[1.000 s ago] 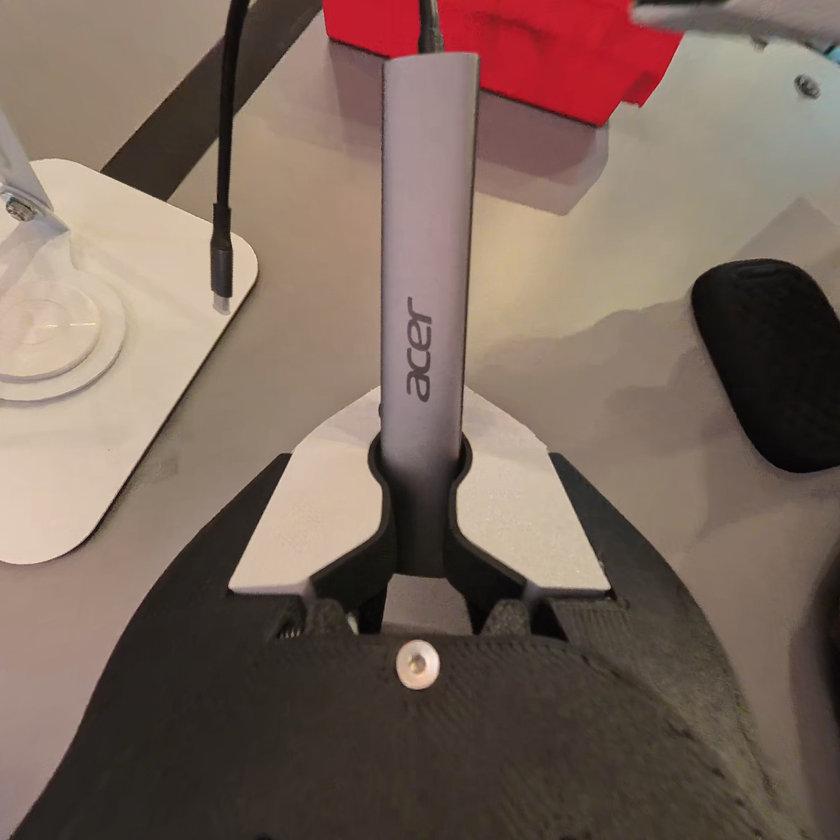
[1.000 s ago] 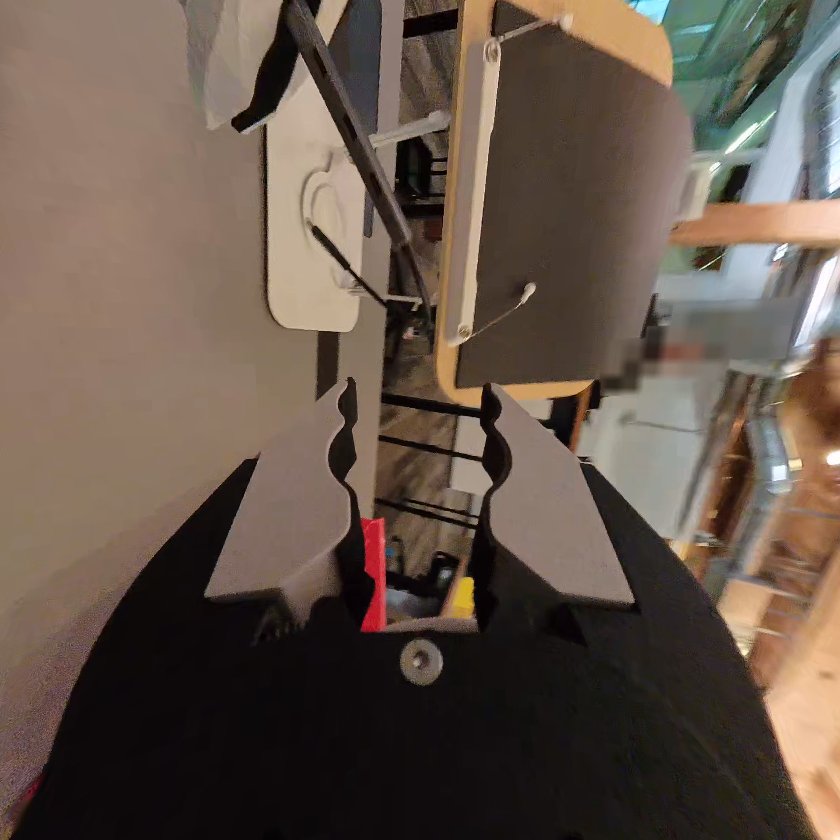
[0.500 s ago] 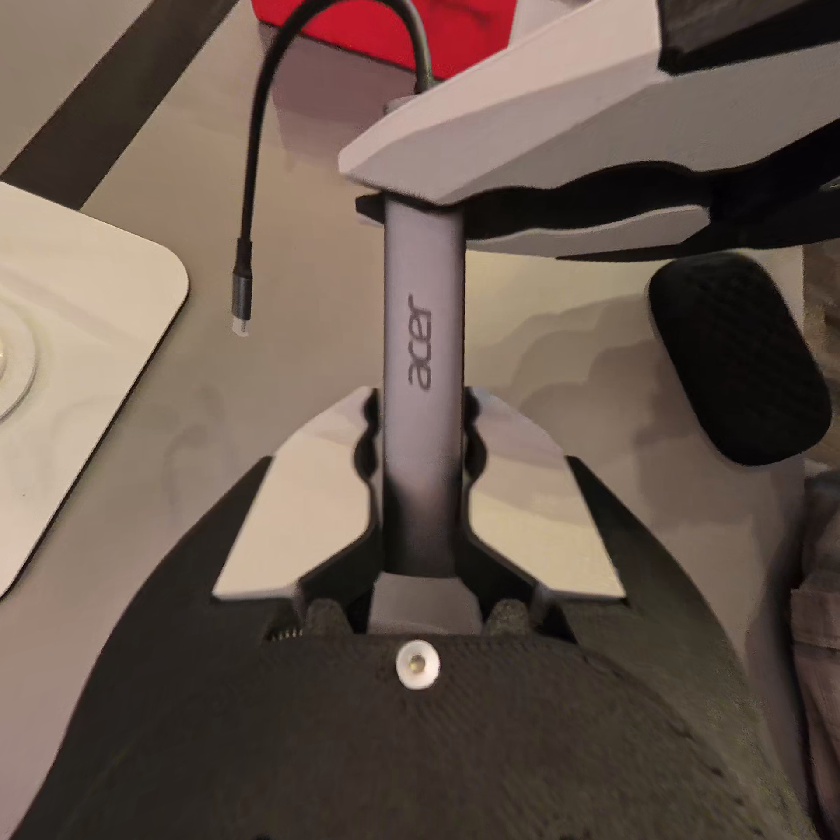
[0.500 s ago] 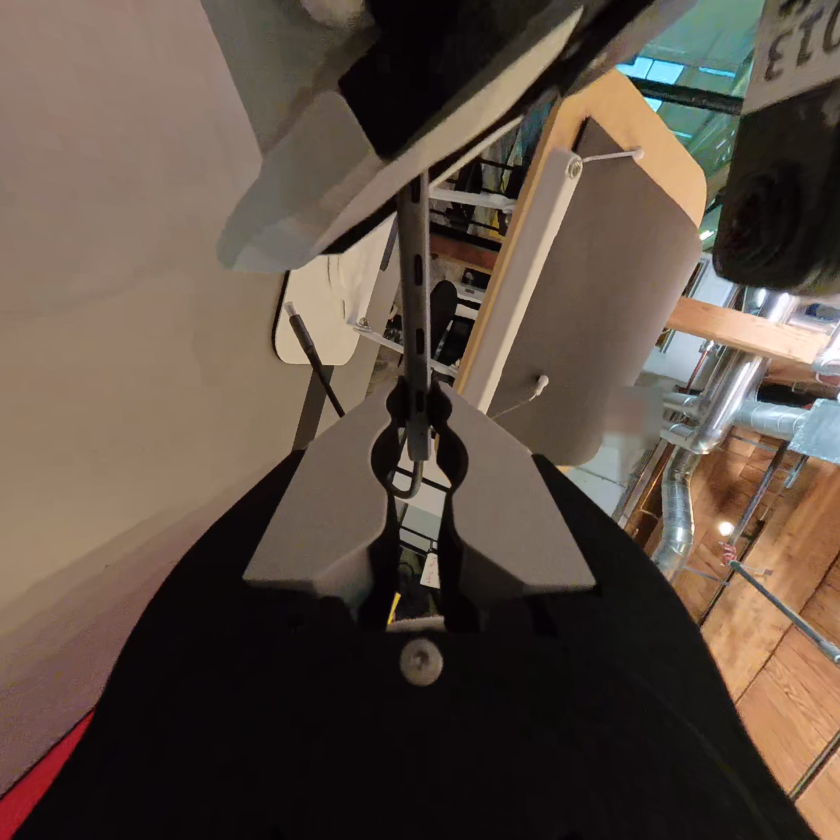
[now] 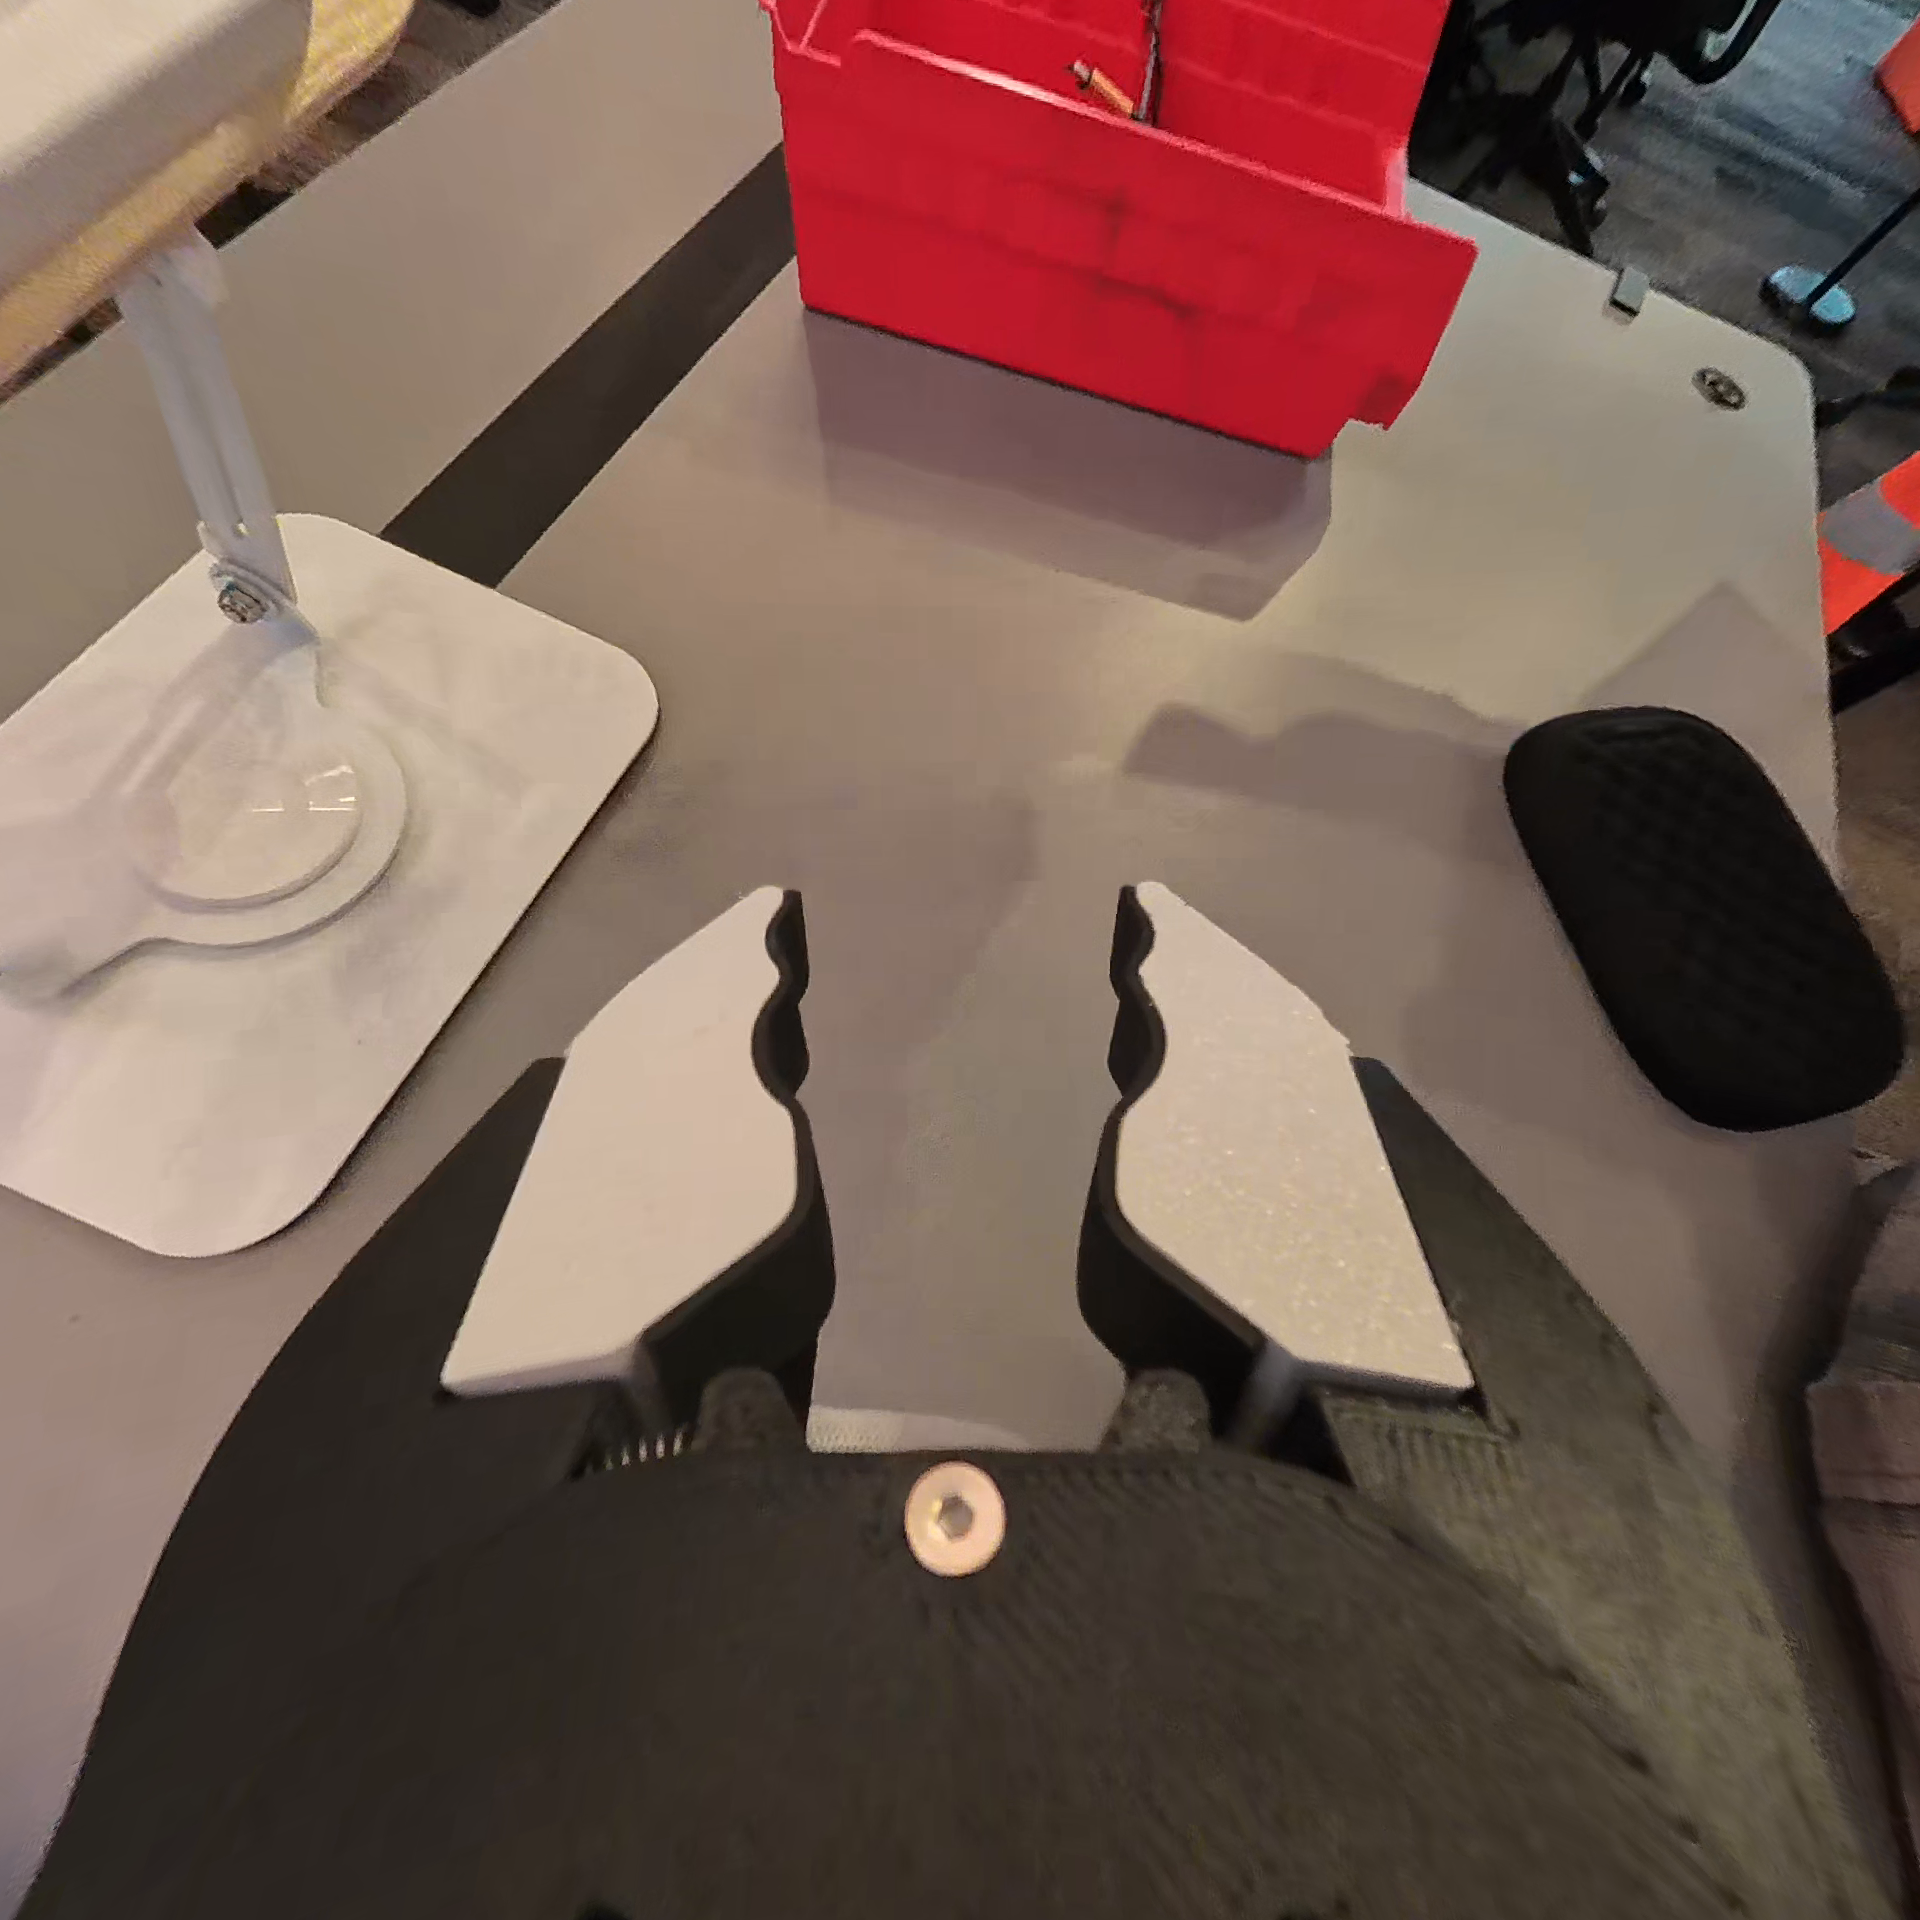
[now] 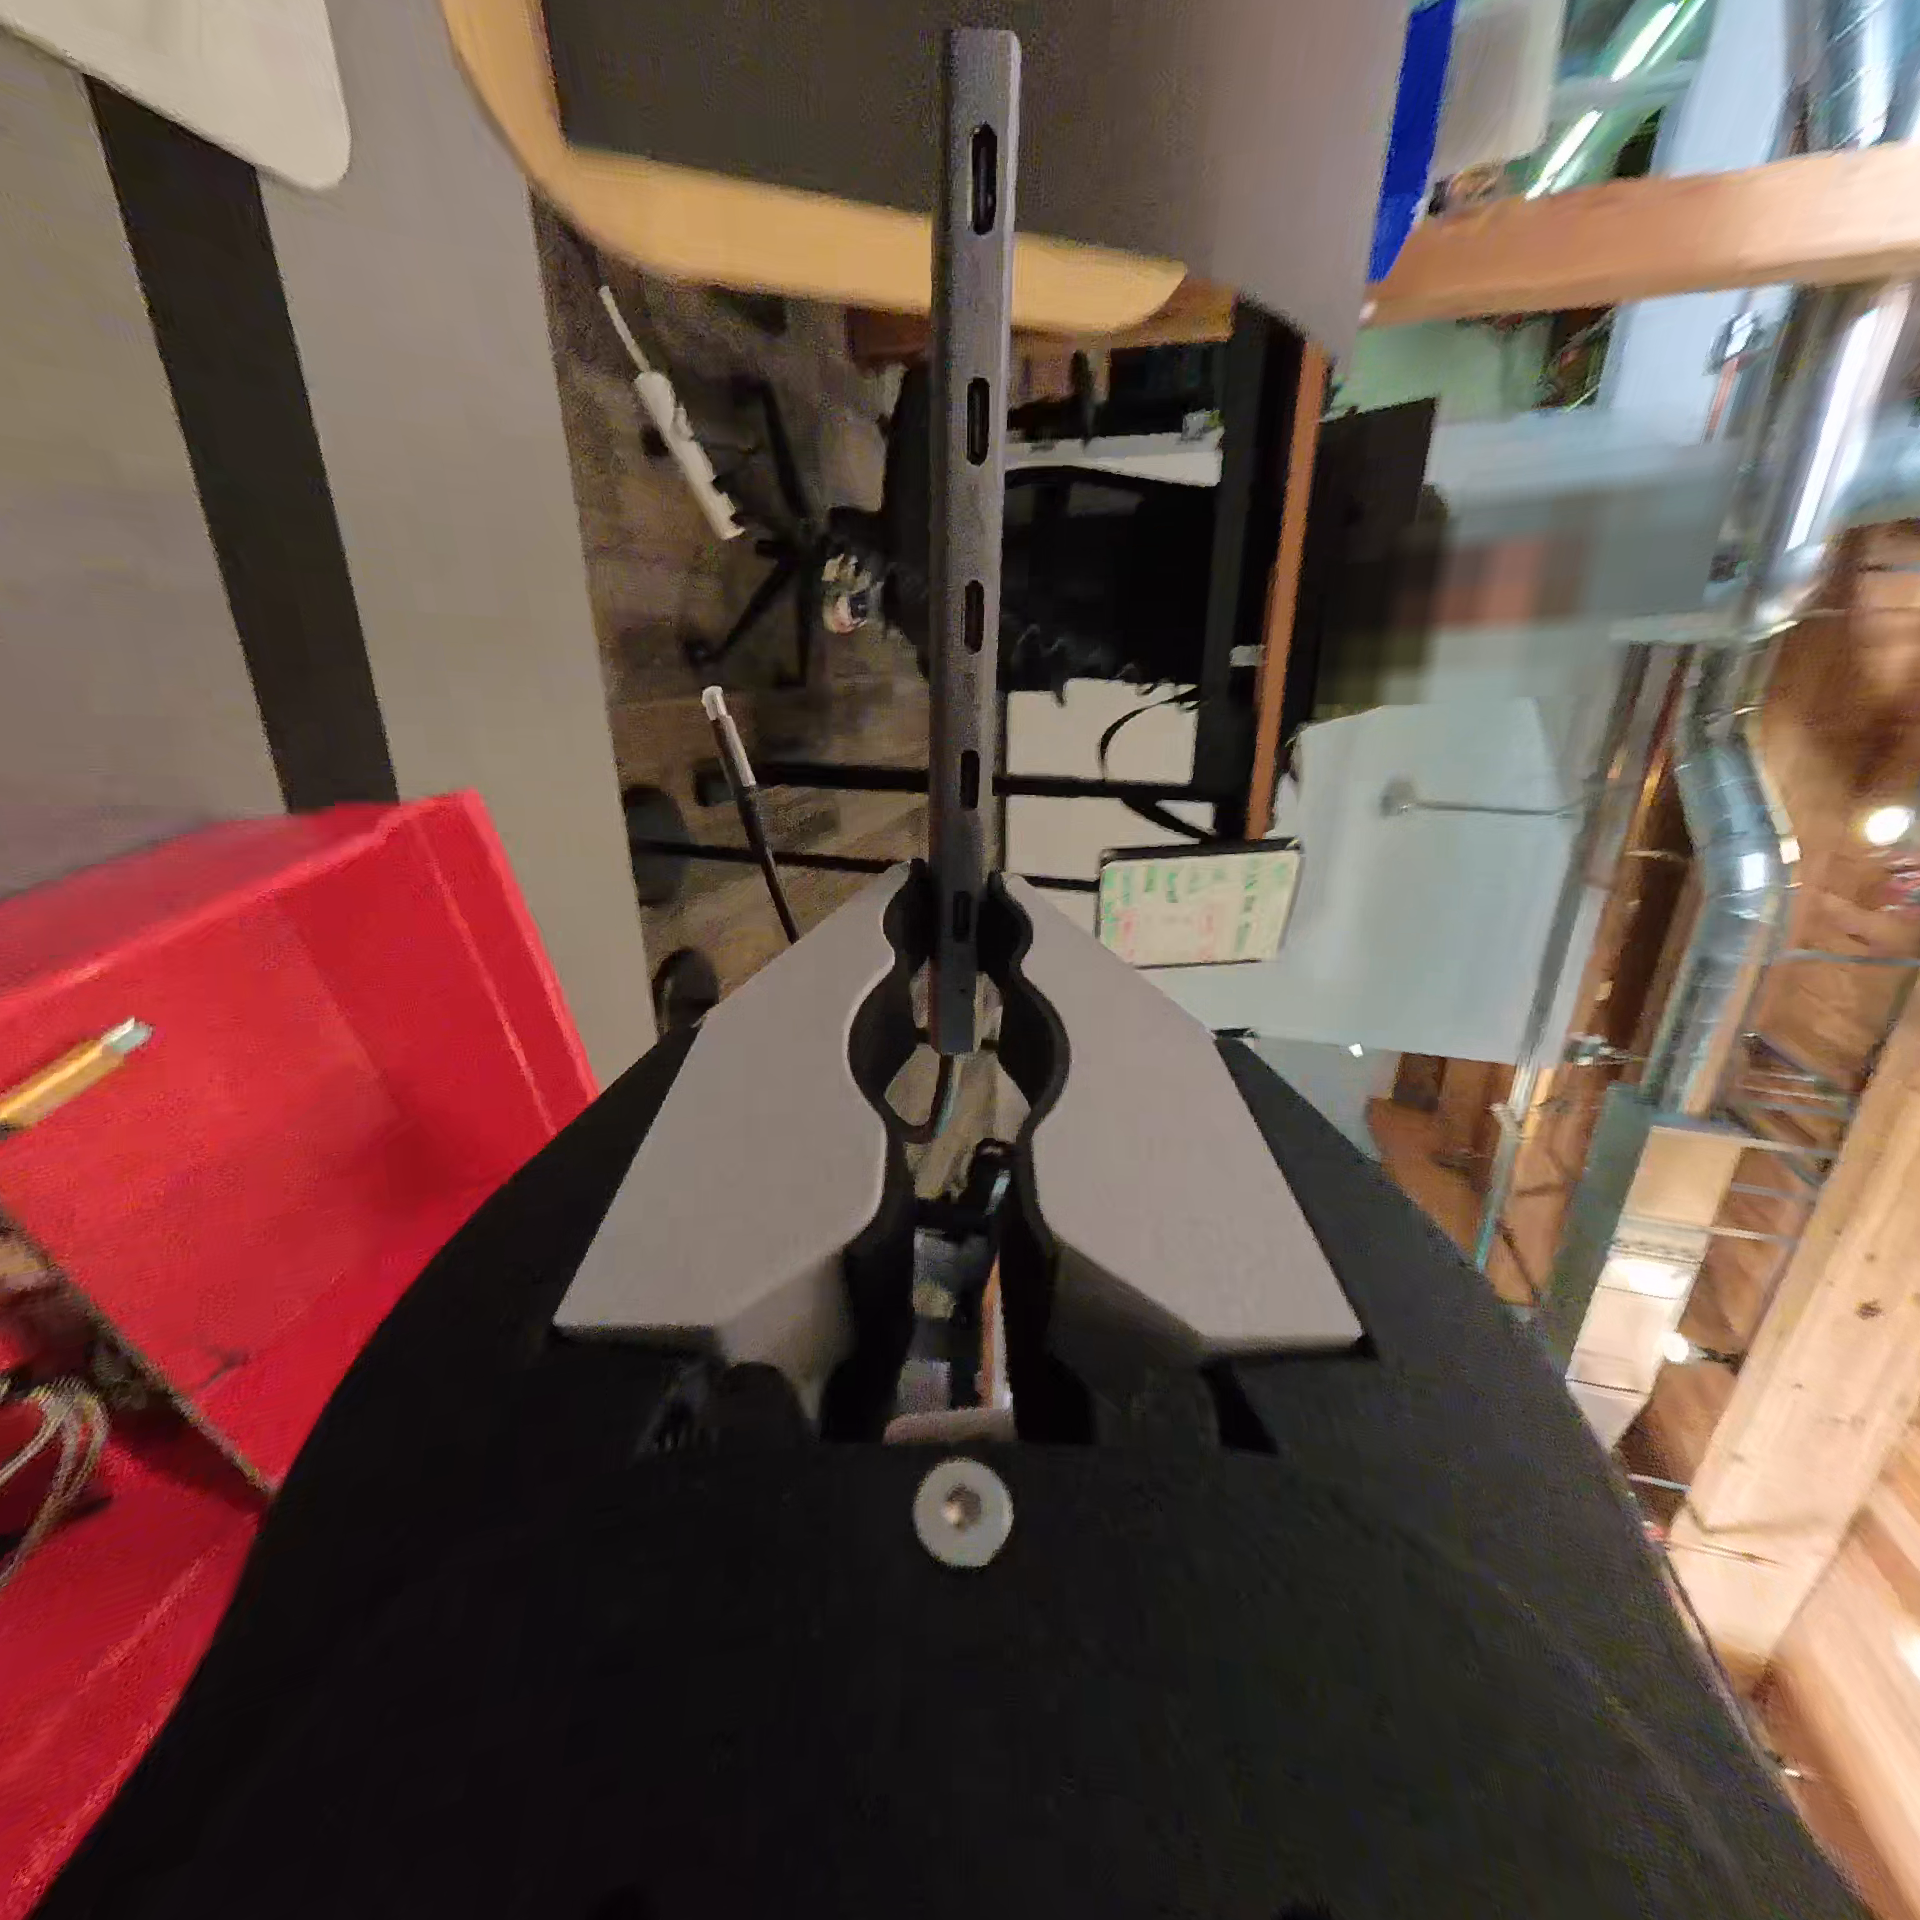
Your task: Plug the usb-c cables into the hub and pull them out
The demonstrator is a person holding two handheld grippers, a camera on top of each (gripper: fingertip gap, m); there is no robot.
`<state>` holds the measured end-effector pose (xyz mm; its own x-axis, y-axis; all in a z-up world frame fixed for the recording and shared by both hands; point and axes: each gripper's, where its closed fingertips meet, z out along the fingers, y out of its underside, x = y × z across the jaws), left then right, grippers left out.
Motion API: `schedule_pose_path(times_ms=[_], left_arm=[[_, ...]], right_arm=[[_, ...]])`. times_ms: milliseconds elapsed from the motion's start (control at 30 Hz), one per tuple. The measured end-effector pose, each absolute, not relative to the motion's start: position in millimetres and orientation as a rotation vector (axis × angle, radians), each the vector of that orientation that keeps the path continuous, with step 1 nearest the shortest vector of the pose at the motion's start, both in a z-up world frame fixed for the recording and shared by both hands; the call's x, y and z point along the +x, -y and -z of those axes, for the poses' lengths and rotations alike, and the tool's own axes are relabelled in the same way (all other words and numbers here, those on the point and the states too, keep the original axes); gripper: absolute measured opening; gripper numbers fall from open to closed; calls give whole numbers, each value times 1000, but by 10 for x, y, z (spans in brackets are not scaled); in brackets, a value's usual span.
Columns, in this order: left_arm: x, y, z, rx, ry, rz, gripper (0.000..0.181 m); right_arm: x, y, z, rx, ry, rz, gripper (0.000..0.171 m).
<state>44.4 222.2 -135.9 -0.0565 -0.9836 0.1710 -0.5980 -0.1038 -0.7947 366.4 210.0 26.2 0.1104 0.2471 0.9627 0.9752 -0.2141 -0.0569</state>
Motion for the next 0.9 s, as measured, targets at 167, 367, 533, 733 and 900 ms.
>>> schedule_pose_path(times_ms=[167,367,533,733,900], left_arm=[[462,-2244,1504,-1761,-1710,1015,54],[491,-2269,1678,-1797,-1732,1005,53],[542,-2202,1840,-1816,-1784,979,53],[568,-2177,1926,-1831,-1801,977,53],[572,-2151,1980,-1833,-1827,960,53]], right_arm=[[4386,-1969,378,-1865,1243,979,7],[4735,-1850,1110,-2038,1297,864,7],[4887,-1844,1696,-2128,1523,937,7],[4973,-1823,2150,-2262,1705,892,7],[5019,-1807,2369,-2449,1757,765,7]])
